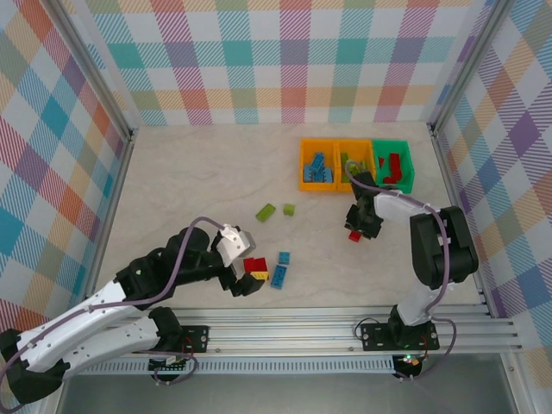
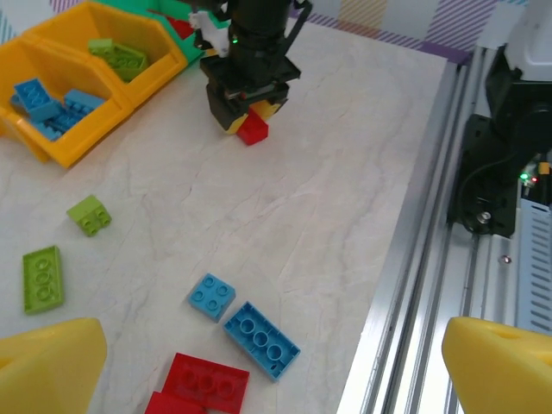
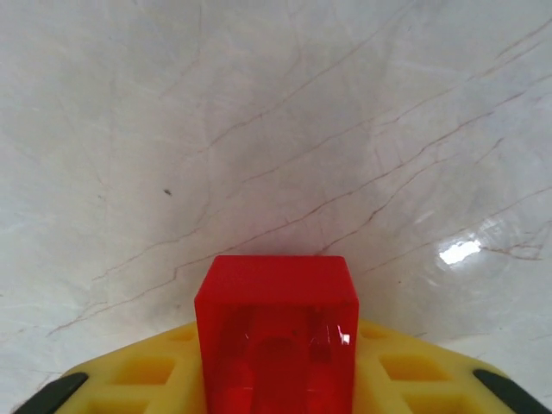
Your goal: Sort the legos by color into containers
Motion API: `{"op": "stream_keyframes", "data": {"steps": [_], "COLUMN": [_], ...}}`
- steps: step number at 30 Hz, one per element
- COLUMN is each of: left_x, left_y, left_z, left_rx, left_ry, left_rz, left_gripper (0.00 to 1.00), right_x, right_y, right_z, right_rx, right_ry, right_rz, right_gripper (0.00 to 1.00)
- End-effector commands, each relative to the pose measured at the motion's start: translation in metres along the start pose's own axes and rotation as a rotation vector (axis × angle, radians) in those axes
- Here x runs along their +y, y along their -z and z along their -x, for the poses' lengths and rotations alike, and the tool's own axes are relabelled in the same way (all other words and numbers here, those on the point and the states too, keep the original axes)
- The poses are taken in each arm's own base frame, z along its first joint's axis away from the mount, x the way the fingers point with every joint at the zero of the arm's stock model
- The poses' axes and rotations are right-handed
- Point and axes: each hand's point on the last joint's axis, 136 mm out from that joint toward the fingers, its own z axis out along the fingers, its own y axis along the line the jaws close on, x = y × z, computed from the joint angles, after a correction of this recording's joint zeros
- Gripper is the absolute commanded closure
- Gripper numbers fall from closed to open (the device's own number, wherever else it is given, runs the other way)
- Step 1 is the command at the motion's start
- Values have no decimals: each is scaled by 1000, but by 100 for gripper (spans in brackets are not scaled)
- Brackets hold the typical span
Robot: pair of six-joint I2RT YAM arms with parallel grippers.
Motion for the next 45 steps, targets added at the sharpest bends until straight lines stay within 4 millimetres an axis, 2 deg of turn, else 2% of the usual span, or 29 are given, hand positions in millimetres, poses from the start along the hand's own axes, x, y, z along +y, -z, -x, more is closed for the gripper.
{"op": "stream_keyframes", "data": {"steps": [1,3,7,9,13,15,18,20,22,24,26,29,32,35,38,40,42,43,45], "left_x": [-11,-11,-10,-9,4,14,29,52,79,88,92,107,132,156,171,181,192,198,211], "left_y": [1,0,-1,-3,-7,-8,-7,-5,2,1,-7,-27,-52,-81,-118,-140,-155,-160,-170], "left_z": [4,6,9,8,7,7,7,-1,-21,-30,-37,-46,-54,-57,-64,-73,-84,-88,-93], "left_rx": [-24,-30,-48,-51,-56,-65,-71,-58,3,75,127,170,217,278,360,447,535,573,595], "left_ry": [-75,-83,-89,-81,1,63,190,329,480,517,551,656,753,781,784,767,723,700,673], "left_rz": [-60,-59,-56,-50,23,76,161,297,487,556,589,634,673,654,556,506,497,503,519], "left_gripper": [0,0,0,0,0,0,0,0,0,0,1,4,6,6,10,12,14,16,18], "right_x": [2,-3,-17,-23,-26,-24,-15,-10,-7,-6,-2,6,14,26,40,48,48,44,39], "right_y": [26,51,97,104,96,90,81,81,89,97,107,122,140,171,197,202,201,198,195], "right_z": [21,48,125,159,215,233,251,258,263,261,251,221,176,122,61,13,-27,-43,-61], "right_rx": [-92,-184,-343,-375,-396,-379,-360,-344,-330,-330,-311,-249,-193,-155,-91,-13,67,96,120], "right_ry": [-20,-36,-95,-129,-187,-197,-176,-168,-149,-138,-123,-88,-50,23,144,269,357,375,369], "right_rz": [48,67,103,99,95,94,114,121,118,126,160,246,357,508,624,621,591,572,569], "right_gripper": [66,66,67,68,68,65,50,38,36,36,35,32,29,27,25,24,23,23,23]}}
